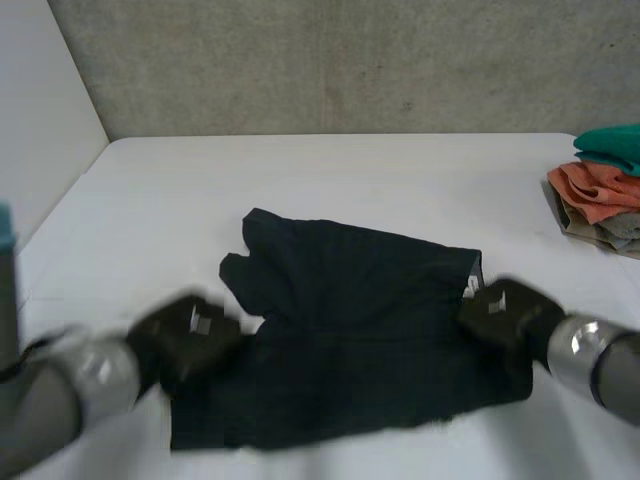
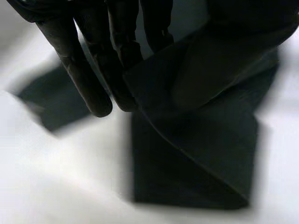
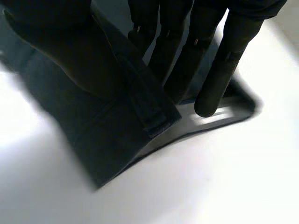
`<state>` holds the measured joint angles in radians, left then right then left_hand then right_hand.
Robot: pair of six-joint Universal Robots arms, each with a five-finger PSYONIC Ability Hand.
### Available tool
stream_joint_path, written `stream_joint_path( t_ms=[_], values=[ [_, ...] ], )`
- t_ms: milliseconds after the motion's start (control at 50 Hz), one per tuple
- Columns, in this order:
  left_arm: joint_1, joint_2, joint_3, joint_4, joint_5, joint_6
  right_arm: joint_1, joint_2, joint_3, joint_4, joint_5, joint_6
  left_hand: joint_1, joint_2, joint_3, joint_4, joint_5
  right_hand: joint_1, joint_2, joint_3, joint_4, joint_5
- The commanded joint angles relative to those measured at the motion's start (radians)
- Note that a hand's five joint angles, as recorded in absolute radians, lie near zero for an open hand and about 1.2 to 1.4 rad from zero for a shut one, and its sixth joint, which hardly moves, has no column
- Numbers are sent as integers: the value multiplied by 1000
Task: Fold the laundry.
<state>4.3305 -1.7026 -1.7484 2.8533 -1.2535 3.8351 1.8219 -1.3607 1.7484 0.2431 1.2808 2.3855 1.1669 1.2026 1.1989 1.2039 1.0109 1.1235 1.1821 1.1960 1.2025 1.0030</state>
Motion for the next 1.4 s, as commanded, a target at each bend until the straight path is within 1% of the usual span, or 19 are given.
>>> stream_joint_path(
  t_ms=[20,120,240,260,280,300,400,500,640,740,880,920,960,1060,1200,1260,1320,1380,1400],
  values=[
    [-37,-288,302,492,-99,-124,65,124,-144,-327,230,198,229,194,197,192,211,273,214,200,194,219],
    [-43,-495,501,713,-130,-167,109,269,-245,-563,351,178,229,194,197,192,211,273,214,200,194,219],
    [-45,-676,687,736,-161,-212,140,443,-368,-744,408,140,229,194,197,192,211,243,185,171,164,189],
    [-46,-696,707,730,-164,-226,143,465,-385,-764,416,136,229,194,197,192,211,-85,-144,-158,-164,-139],
    [-49,-718,733,715,-172,-258,154,500,-409,-787,431,135,-482,-518,-514,-519,-501,-888,-947,-960,-967,-942],
    [-52,-723,739,704,-176,-273,161,511,-418,-791,434,136,-960,-996,-992,-997,-979,-949,-1008,-1021,-1028,-1003],
    [-64,-683,710,624,-221,-336,180,470,-406,-794,430,164,-992,-1028,-1024,-1029,-1011,-949,-1008,-1021,-1028,-1003],
    [-55,-556,563,633,-230,-345,175,304,-311,-736,399,241,-992,-1028,-1024,-1029,-1011,-949,-1008,-1021,-1028,-1003],
    [-40,-349,271,745,-181,-379,117,129,-176,-435,258,328,-992,-1028,-1024,-1029,-1011,-949,-1008,-1021,-1028,-1003],
    [-38,-261,88,856,-123,-414,82,141,-119,-285,184,406,-992,-1028,-1024,-1029,-1011,-893,-952,-966,-972,-947],
    [-52,-265,15,951,-113,-428,74,282,-107,-409,202,414,-992,-1028,-1024,-1029,-1011,-715,-773,-787,-794,-769],
    [-57,-273,16,948,-119,-427,71,333,-128,-450,230,393,-992,-1028,-1024,-1029,-1011,-334,-393,-407,-413,-388],
    [-58,-275,18,939,-130,-431,65,351,-142,-452,262,370,-992,-1028,-1024,-1029,-1011,269,211,197,190,215],
    [-54,-256,13,925,-142,-433,24,251,-80,-474,399,250,-992,-1028,-1024,-1029,-1011,273,214,200,194,219],
    [-31,-200,-5,920,-139,-439,-64,94,3,-582,353,-170,-992,-1028,-1024,-1029,-1011,273,214,200,194,219],
    [-23,-183,-20,917,-144,-454,35,100,-23,-680,272,-307,-992,-1028,-1024,-1029,-1011,273,214,200,194,219],
    [-26,-181,-29,916,-145,-466,118,115,-32,-731,192,-342,-992,-1028,-1024,-1029,-1011,273,214,200,194,219],
    [-31,-183,-37,914,-152,-474,236,173,-36,-795,17,-358,-992,-1028,-1024,-1029,-1011,273,214,200,194,219],
    [-34,-186,-37,914,-156,-477,285,217,-40,-818,-91,-362,-992,-1028,-1024,-1029,-1011,273,214,200,194,219]
  ],
)
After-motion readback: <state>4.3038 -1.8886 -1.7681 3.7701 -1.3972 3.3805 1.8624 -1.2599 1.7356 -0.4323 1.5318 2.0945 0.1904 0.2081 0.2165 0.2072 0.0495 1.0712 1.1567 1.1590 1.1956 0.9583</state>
